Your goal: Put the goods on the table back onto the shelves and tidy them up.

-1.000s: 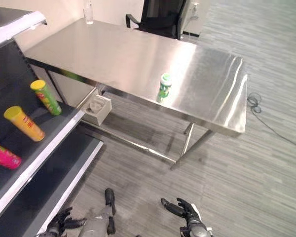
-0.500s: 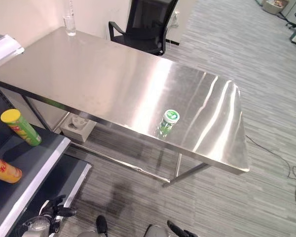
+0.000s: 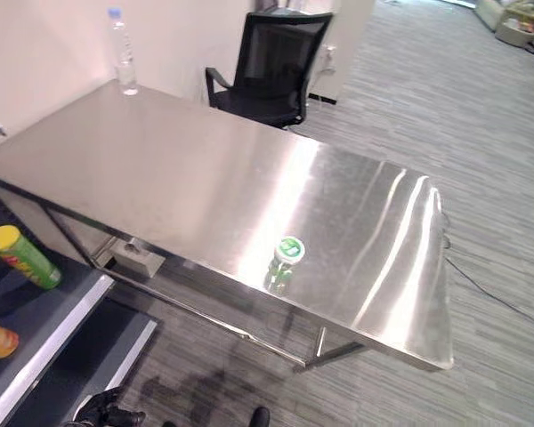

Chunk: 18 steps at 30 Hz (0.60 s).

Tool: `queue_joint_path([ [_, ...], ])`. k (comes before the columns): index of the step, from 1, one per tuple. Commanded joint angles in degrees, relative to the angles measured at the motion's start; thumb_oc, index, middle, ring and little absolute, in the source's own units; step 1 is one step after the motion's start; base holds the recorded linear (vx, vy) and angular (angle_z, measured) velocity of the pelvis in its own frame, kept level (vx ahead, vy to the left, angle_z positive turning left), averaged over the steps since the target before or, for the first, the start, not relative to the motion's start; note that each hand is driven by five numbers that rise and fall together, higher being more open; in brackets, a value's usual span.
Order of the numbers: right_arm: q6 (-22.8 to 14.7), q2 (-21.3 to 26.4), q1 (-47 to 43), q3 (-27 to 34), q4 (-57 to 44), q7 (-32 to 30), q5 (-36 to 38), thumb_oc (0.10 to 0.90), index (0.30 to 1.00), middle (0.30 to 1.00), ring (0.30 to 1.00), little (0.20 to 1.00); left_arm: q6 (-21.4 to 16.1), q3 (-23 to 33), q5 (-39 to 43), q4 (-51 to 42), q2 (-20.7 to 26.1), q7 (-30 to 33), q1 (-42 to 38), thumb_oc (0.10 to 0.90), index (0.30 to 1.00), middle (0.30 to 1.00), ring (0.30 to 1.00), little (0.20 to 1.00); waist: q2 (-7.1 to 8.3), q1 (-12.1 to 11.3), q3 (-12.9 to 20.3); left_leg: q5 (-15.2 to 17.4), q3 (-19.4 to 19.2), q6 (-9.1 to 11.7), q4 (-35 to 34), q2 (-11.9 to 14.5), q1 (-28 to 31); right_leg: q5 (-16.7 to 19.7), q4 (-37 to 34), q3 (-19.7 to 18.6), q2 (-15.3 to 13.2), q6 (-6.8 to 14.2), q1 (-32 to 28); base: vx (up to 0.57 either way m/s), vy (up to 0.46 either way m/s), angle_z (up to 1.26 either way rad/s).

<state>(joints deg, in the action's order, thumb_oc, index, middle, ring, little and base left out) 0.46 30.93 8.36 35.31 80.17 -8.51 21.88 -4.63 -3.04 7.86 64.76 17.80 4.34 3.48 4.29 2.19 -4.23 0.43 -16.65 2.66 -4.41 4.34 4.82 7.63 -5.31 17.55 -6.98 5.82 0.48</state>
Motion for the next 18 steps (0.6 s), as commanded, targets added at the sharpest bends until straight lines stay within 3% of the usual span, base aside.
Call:
queue_joint_path([
  [1, -5.50, 8.58, 5.60, 0.54, -10.00, -10.29, 0.75, 0.800, 0.900, 0.900, 0.900, 0.900, -2.66, 3.21, -0.71, 0.18, 1.37, 1.25, -2.79, 0.800, 0.900, 0.900, 0.900, 0.900, 0.88, 0.34, -0.13, -3.29, 0.26, 0.89, -0.59, 1.26, -5.36, -6.72, 0.43, 0.06, -1.40, 5.76, -5.72, 0.01, 0.009, -0.24],
  [4, -9.86, 13.68, 3.82, 4.22, -26.92, -14.67, -1.14, 0.800, 0.900, 0.900, 0.900, 0.900, -2.85, 2.24, -1.64, 0.32, 0.06, 1.21, -2.58, 0.800, 0.900, 0.900, 0.900, 0.900, 0.53, 0.77, 0.07, -2.65, -0.13, 1.03, -0.59, 1.55, -4.61, -7.06, 0.38, -0.78, -1.16, 5.77, -5.74, 0.01, 0.008, -0.20],
  [7, -12.49, 19.10, 0.94, 2.68, -41.99, -11.60, -2.63, 0.800, 0.900, 0.900, 0.900, 0.900, -2.86, 1.32, -2.15, 0.19, 0.14, 0.49, -2.66, 0.800, 0.900, 0.900, 0.900, 0.900, 0.56, 0.33, -0.03, -2.73, -0.62, 1.27, -0.59, 1.92, -4.19, -7.11, 0.31, -1.44, -0.85, 5.55, -5.58, -0.02, -0.014, -0.21],
  [12, -17.83, 26.38, -5.81, -7.84, -79.80, 6.41, 1.45, 0.800, 0.900, 0.900, 0.900, 0.900, -3.80, 1.71, -2.10, -5.90, 1.43, -3.00, 1.11, 0.800, 0.900, 0.900, 0.900, 0.900, 0.70, -1.69, 0.14, -3.71, -1.05, 1.88, -0.58, 2.67, -3.85, -7.17, 0.31, -1.19, -0.34, 5.01, -5.94, -0.02, -0.036, -0.11],
  [18, -16.09, 28.30, -8.27, -13.38, -90.02, 16.35, 6.73, 0.800, 0.900, 0.900, 0.900, 0.900, -4.36, 1.28, -2.62, -7.94, 1.11, -4.95, 2.87, 0.800, 0.900, 0.900, 0.900, 0.900, 0.82, -3.37, 0.87, -4.64, -0.35, 2.35, -0.59, 3.03, -4.68, -7.27, 0.31, 0.69, -0.23, 4.70, -6.02, -0.01, -0.028, 0.25],
])
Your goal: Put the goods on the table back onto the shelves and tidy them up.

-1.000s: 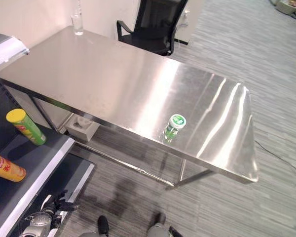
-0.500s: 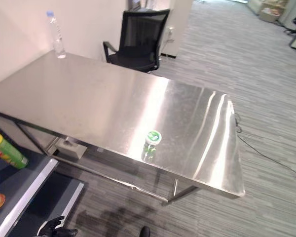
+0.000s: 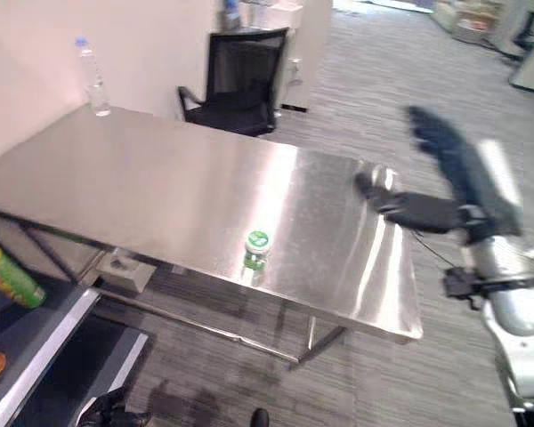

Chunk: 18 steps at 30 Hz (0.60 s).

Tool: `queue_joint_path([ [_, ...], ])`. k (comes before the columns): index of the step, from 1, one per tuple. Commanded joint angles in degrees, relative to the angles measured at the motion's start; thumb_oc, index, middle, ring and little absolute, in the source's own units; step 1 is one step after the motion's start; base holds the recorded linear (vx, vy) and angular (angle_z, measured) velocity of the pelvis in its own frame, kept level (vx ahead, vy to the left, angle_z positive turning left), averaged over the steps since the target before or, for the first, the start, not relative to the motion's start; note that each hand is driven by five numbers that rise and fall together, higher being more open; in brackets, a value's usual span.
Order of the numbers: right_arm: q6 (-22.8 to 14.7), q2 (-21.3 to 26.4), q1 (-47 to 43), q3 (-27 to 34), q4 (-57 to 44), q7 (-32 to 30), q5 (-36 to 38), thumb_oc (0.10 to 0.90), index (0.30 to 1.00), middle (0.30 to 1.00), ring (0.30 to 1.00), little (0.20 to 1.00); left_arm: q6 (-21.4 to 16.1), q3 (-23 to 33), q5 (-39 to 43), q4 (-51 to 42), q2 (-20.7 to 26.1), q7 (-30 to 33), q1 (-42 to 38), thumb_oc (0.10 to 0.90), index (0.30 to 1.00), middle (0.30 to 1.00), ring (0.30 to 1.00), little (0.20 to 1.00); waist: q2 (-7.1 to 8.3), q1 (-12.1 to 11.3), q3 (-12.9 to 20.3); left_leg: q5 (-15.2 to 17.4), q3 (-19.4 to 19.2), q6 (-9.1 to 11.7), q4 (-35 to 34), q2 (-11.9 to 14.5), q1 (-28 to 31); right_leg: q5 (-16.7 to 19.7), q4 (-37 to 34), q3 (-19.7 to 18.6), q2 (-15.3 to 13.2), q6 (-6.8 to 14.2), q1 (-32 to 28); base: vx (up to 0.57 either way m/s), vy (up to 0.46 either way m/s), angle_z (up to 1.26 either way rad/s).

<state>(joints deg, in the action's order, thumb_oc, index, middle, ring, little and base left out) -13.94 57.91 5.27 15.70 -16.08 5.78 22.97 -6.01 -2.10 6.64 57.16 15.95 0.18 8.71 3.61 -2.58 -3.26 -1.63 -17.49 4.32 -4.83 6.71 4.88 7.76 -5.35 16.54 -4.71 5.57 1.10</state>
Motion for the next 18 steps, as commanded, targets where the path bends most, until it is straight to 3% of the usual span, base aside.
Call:
queue_joint_path([
  [1, -0.88, 1.23, -5.61, 4.87, 5.40, 3.78, 7.85, 0.800, 0.900, 0.900, 0.900, 0.900, -2.98, 0.30, -1.32, -0.51, 2.79, -0.91, -2.34, 0.800, 0.900, 0.900, 0.900, 0.900, 1.49, 0.76, 0.00, -2.85, 0.86, 0.84, -0.17, 0.66, -5.19, -7.48, 0.35, 2.57, -2.53, 4.83, -6.84, 0.00, -0.037, 0.35],
  [8, 2.17, 2.93, -5.35, 0.32, 5.84, 9.55, 10.09, 0.800, 0.900, 0.900, 0.900, 0.900, -3.22, 1.42, -1.10, 0.02, 2.16, -1.36, -1.01, 0.800, 0.900, 0.900, 0.900, 0.900, 1.41, -0.41, 0.40, -3.00, 1.81, 1.17, -0.17, 0.44, -5.58, -7.59, 0.35, 4.54, -2.76, 4.64, -7.39, 0.01, -0.021, 0.18],
  [14, 3.56, 7.53, -3.47, -3.56, 6.76, 11.27, 2.40, 0.800, 0.900, 0.900, 0.900, 0.900, -3.28, 2.66, -0.09, 0.36, 1.29, -1.86, -0.33, 0.800, 0.900, 0.900, 0.900, 0.900, 1.36, -0.84, -0.08, -2.95, 2.69, 1.38, -0.17, 0.24, -5.55, -7.58, 0.35, 5.49, -2.88, 4.63, -7.62, 0.00, 0.000, 0.00],
  [18, 4.03, 8.03, -2.58, -4.82, 6.75, 13.03, 4.26, 0.800, 0.900, 0.900, 0.900, 0.900, -3.55, 2.49, 0.37, 0.26, 1.52, -1.63, -0.59, 0.800, 0.900, 0.900, 0.900, 0.900, 1.50, -0.84, -0.43, -3.25, 3.29, 1.39, -0.17, 0.23, -6.34, -7.54, 0.35, 6.01, -3.01, 4.68, -7.20, 0.00, 0.002, 0.06],
])
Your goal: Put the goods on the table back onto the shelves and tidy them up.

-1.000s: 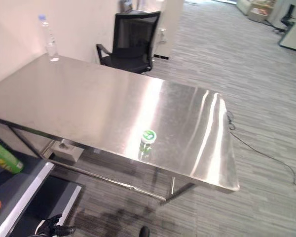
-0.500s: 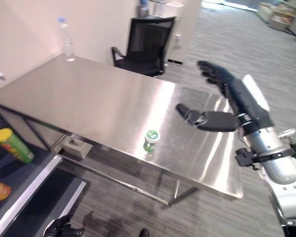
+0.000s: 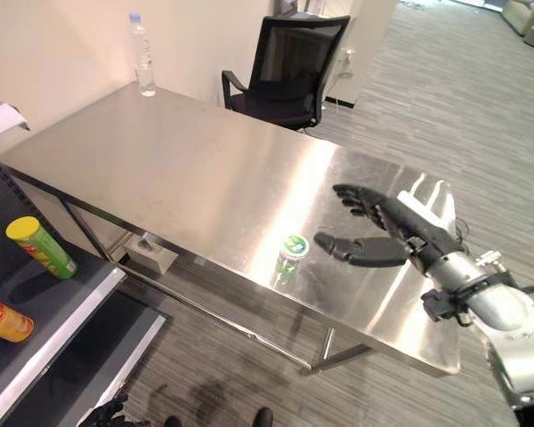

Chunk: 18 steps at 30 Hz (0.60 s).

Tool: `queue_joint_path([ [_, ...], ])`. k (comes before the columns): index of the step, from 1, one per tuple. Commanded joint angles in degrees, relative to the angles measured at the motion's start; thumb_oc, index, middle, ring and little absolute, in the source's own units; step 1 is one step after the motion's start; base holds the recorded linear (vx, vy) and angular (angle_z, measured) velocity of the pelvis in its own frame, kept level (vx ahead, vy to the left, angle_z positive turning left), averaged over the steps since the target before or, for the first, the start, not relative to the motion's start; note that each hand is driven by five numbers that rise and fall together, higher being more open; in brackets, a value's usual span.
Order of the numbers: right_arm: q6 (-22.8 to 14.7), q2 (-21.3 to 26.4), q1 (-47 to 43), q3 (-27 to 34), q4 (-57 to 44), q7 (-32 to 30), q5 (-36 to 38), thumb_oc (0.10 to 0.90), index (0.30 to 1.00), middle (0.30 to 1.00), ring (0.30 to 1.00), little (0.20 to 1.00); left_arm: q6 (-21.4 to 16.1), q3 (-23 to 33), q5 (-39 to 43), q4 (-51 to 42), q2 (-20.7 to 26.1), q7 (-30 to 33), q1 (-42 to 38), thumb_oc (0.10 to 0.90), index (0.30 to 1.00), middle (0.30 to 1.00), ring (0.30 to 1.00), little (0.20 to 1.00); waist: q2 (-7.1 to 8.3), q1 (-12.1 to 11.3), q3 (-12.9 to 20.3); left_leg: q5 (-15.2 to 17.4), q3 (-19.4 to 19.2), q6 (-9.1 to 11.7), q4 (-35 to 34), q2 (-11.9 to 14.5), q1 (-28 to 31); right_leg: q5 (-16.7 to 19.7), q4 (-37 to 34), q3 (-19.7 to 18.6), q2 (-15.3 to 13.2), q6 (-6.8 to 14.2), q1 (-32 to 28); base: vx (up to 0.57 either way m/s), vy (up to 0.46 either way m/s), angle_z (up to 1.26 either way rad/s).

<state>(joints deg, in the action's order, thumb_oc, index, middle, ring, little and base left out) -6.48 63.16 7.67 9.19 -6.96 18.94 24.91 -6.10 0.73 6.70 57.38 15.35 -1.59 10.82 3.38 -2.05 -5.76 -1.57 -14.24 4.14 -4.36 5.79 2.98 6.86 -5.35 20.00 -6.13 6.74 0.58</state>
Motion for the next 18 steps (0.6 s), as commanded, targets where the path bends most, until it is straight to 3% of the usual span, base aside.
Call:
queue_joint_path([
  [1, -3.41, 2.64, -4.92, 1.51, -2.24, 0.02, 2.81, 0.800, 0.900, 0.900, 0.900, 0.900, -3.49, -0.49, 0.38, 0.06, 2.21, 0.16, -2.78, 0.800, 0.900, 0.900, 0.900, 0.900, 1.77, -1.45, 1.99, -3.36, 0.13, 1.56, -0.64, 1.10, -4.68, -6.65, 0.35, 2.74, -1.63, 3.48, -6.60, 0.01, -0.003, 0.06],
  [13, -3.49, 1.13, -7.54, -5.79, -0.31, -0.80, -3.96, 0.800, 0.900, 0.900, 0.900, 0.900, -3.19, -0.50, 0.67, 0.31, 2.53, 0.14, -3.02, 0.800, 0.900, 0.900, 0.900, 0.900, 1.87, -2.59, 1.41, -3.12, 1.06, 1.52, -0.64, 0.64, -5.07, -6.81, 0.35, 4.41, -2.04, 3.57, -6.96, 0.02, 0.002, 0.07],
  [18, -4.31, 2.47, -9.77, -10.34, 0.99, -2.57, -9.95, 0.800, 0.900, 0.900, 0.900, 0.900, -3.16, -0.65, 0.64, 0.21, 2.83, 0.86, -3.21, 0.800, 0.900, 0.900, 0.900, 0.900, 2.13, -3.29, 0.92, -3.22, 1.90, 1.53, -0.64, 0.48, -5.48, -7.02, 0.47, 5.14, -2.15, 3.45, -7.07, 0.01, 0.000, 0.04],
])
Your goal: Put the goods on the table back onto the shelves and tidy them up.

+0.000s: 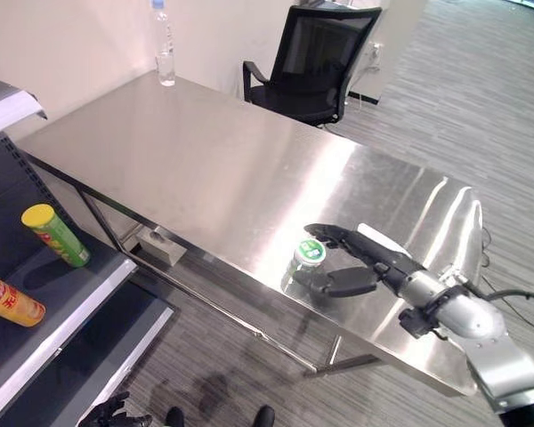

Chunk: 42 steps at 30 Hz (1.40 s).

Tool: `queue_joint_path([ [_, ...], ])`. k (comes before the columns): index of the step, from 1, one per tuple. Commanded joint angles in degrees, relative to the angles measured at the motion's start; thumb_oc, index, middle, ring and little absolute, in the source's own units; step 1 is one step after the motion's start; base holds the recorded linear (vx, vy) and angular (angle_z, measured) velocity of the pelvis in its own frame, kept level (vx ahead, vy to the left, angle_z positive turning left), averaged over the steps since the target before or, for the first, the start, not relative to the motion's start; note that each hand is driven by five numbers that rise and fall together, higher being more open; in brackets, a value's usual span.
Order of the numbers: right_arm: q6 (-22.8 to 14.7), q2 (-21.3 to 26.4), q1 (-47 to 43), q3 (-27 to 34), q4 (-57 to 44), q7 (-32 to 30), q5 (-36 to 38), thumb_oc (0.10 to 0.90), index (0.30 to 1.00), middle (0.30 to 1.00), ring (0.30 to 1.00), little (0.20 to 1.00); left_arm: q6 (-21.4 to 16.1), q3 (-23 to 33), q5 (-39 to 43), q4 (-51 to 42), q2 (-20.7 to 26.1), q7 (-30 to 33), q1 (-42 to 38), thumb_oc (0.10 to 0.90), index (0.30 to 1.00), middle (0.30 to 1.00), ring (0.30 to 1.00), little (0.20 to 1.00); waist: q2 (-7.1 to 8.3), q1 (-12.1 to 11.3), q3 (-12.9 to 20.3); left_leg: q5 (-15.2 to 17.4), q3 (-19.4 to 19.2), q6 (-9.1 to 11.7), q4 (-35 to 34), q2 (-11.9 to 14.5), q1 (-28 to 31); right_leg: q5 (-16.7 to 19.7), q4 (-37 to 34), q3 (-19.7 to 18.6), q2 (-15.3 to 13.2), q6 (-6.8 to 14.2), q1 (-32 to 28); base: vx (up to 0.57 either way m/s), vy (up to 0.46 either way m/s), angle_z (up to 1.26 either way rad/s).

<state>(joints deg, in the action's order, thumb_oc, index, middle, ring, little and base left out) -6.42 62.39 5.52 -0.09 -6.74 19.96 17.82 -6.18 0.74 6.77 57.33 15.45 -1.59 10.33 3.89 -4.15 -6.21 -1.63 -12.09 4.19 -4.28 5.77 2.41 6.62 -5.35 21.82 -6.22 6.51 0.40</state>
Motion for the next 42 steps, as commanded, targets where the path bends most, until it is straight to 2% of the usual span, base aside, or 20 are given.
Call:
queue_joint_path([
  [1, -4.38, 3.24, -7.73, -1.16, 0.82, -3.60, -2.87, 0.800, 0.900, 0.900, 0.900, 0.900, -3.09, -0.63, 0.57, 0.25, 2.73, 0.85, -2.70, 0.800, 0.900, 0.900, 0.900, 0.900, 1.63, -1.14, 1.37, -3.16, -0.25, 1.48, -0.72, 0.51, -4.91, -6.78, 0.47, 3.34, -2.07, 3.68, -6.90, 0.00, 0.000, 0.00],
  [4, -4.85, 3.65, -8.70, -3.33, 1.15, -3.92, -4.11, 0.800, 0.900, 0.900, 0.900, 0.900, -3.14, -0.90, 0.59, 0.63, 3.01, 1.03, -2.84, 0.800, 0.900, 0.900, 0.900, 0.900, 1.86, -1.49, 1.11, -3.24, 0.25, 1.52, -0.72, 0.40, -5.20, -6.93, 0.56, 3.79, -2.04, 3.57, -6.95, 0.01, -0.006, 0.10],
  [5, -4.85, 3.66, -8.85, -3.77, 1.17, -3.87, -4.25, 0.734, 0.801, 0.801, 0.801, 0.801, -3.13, -0.98, 0.68, 0.57, 3.04, 1.03, -2.79, 0.800, 0.900, 0.900, 0.900, 0.900, 1.92, -1.56, 1.05, -3.26, 0.38, 1.51, -0.72, 0.37, -5.24, -6.98, 0.57, 3.93, -2.03, 3.54, -6.99, 0.01, -0.006, 0.11],
  [6, -4.97, 3.64, -8.76, -3.82, 1.11, -3.98, -4.54, 0.400, 0.300, 0.300, 0.300, 0.300, -3.13, -0.93, 0.68, 0.54, 3.11, 1.10, -2.74, 0.800, 0.900, 0.900, 0.900, 0.900, 2.00, -1.61, 1.05, -3.25, 0.56, 1.52, -0.72, 0.36, -5.30, -7.04, 0.56, 4.15, -2.03, 3.54, -7.04, 0.02, -0.010, 0.12],
  [12, -5.26, 2.90, -10.06, -5.49, 1.93, -4.86, -5.63, 0.400, 0.300, 0.300, 0.300, 0.300, -3.08, -0.97, 1.04, 0.61, 3.31, 1.41, -3.17, 0.800, 0.900, 0.900, 0.900, 0.900, 2.25, -2.05, 0.91, -3.30, 1.18, 1.54, -0.72, 0.29, -5.46, -7.29, 0.61, 4.77, -1.99, 3.41, -7.25, 0.00, -0.004, 0.03],
  [18, -5.75, 0.24, -10.22, -2.78, 2.54, -7.42, -6.57, 0.400, 0.300, 0.300, 0.300, 0.300, -2.88, -0.38, 1.19, 0.83, 3.40, 1.70, -3.43, 0.800, 0.900, 0.900, 0.900, 0.900, 2.16, -2.37, 1.03, -3.19, 1.89, 1.51, -0.72, 0.17, -5.16, -7.65, 0.67, 5.39, -1.89, 3.19, -7.90, 0.01, -0.016, 0.09],
  [22, -5.87, -1.09, -10.09, -0.22, 2.44, -8.74, -5.60, 0.400, 0.300, 0.300, 0.300, 0.300, -2.75, -0.14, 1.15, 0.60, 3.59, 1.87, -3.57, 0.800, 0.900, 0.900, 0.900, 0.900, 2.04, -2.45, 1.22, -3.15, 2.17, 1.50, -0.72, 0.14, -5.03, -7.87, 0.71, 5.63, -1.82, 3.05, -8.25, 0.00, -0.033, 0.09],
  [23, -6.48, -2.39, -11.50, 4.32, 1.72, -11.20, -3.03, 0.400, 0.300, 0.300, 0.300, 0.300, -2.68, 0.08, 1.51, 0.31, 3.88, 1.95, -3.63, 0.800, 0.900, 0.900, 0.900, 0.900, 1.87, -2.75, 1.64, -3.27, 2.71, 1.69, -0.72, 0.15, -4.85, -8.26, 0.72, 6.11, -1.59, 2.82, -8.77, -0.02, -0.081, 0.03],
  [27, -8.65, -2.13, -18.48, 7.34, 1.97, -15.57, 0.23, 0.400, 0.300, 0.300, 0.300, 0.300, -2.77, -1.06, 2.07, -0.59, 4.35, 2.47, -4.01, 0.800, 0.900, 0.900, 0.900, 0.900, 1.85, -4.17, 2.19, -4.23, 4.22, 2.68, -0.71, 0.52, -5.23, -9.22, 0.72, 7.35, -0.85, 2.03, -9.80, -0.04, -0.117, 0.25],
  [29, -10.18, -1.00, -25.21, 5.93, 1.64, -18.16, 0.62, 0.400, 0.300, 0.300, 0.300, 0.300, -2.75, -2.22, 2.50, -0.61, 4.47, 2.67, -4.41, 0.800, 0.900, 0.900, 0.900, 0.900, 1.74, -5.54, 2.25, -5.44, 5.49, 3.73, -0.39, 1.11, -6.00, -10.14, 0.66, 8.43, 0.13, 1.18, -10.52, -0.07, -0.162, 0.28],
  [32, -12.51, -2.01, -34.00, 2.69, -0.14, -21.70, 0.79, 0.400, 0.300, 0.300, 0.300, 0.300, -2.78, -3.62, 2.89, -0.93, 4.44, 3.39, -4.92, 0.800, 0.900, 0.900, 0.900, 0.900, 1.33, -8.05, 1.88, -7.92, 7.57, 5.66, -0.10, 2.48, -7.84, -11.38, 0.35, 10.06, 1.83, -0.03, -11.09, -0.10, -0.218, 0.49],
  [33, -13.01, -2.02, -36.60, 1.68, -0.72, -22.62, 0.45, 0.400, 0.300, 0.300, 0.300, 0.300, -2.86, -3.65, 3.12, -0.98, 4.44, 3.63, -5.01, 0.800, 0.900, 0.900, 0.900, 0.900, 1.06, -8.58, 1.65, -8.47, 8.07, 6.16, -0.03, 2.91, -8.33, -11.74, 0.35, 10.51, 2.26, -0.30, -11.17, -0.04, -0.252, 0.77],
  [34, -13.93, -2.26, -41.42, -0.72, -1.70, -24.27, -0.79, 0.400, 0.300, 0.300, 0.300, 0.300, -2.96, -4.05, 3.41, -1.05, 4.51, 4.04, -5.02, 0.800, 0.900, 0.900, 0.900, 0.900, 0.72, -9.53, 1.15, -8.79, 8.70, 7.85, -0.01, 4.12, -8.77, -13.60, 0.35, 10.39, 3.26, -0.76, -11.82, -0.04, -0.222, 0.75],
  [36, -14.55, -4.00, -45.96, -3.84, -3.04, -25.08, -1.12, 0.400, 0.300, 0.300, 0.300, 0.300, -2.84, -3.53, 4.32, -0.15, 3.66, 4.34, -4.31, 0.800, 0.900, 0.900, 0.900, 0.900, -0.23, -10.85, 0.72, -10.32, 8.31, 8.48, 0.23, 5.08, -9.83, -14.18, 0.35, 12.06, 3.77, -1.38, -12.22, -0.09, -0.142, 0.72],
  [39, -14.17, -5.10, -48.60, -6.65, -4.68, -25.18, -2.86, 0.400, 0.300, 0.300, 0.300, 0.300, -2.61, -3.18, 4.43, 0.90, 3.25, 4.68, -3.96, 0.800, 0.900, 0.900, 0.900, 0.900, -0.49, -10.83, 0.06, -10.63, 2.56, 7.63, 2.88, 7.40, -11.09, -13.30, 0.35, 14.73, 2.89, -1.68, -11.60, -0.13, -0.002, 0.68],
  [42, -13.72, -8.06, -50.65, -9.47, -5.37, -24.98, -3.18, 0.400, 0.300, 0.300, 0.300, 0.300, -2.45, -2.61, 4.37, 0.85, 2.97, 4.75, -2.93, 0.800, 0.900, 0.900, 0.900, 0.900, -0.48, -11.27, 0.03, -8.36, 1.05, 6.76, 5.69, 8.25, -10.30, -12.64, 0.35, 15.68, 2.06, -2.01, -11.10, -0.08, 0.028, 0.55],
])
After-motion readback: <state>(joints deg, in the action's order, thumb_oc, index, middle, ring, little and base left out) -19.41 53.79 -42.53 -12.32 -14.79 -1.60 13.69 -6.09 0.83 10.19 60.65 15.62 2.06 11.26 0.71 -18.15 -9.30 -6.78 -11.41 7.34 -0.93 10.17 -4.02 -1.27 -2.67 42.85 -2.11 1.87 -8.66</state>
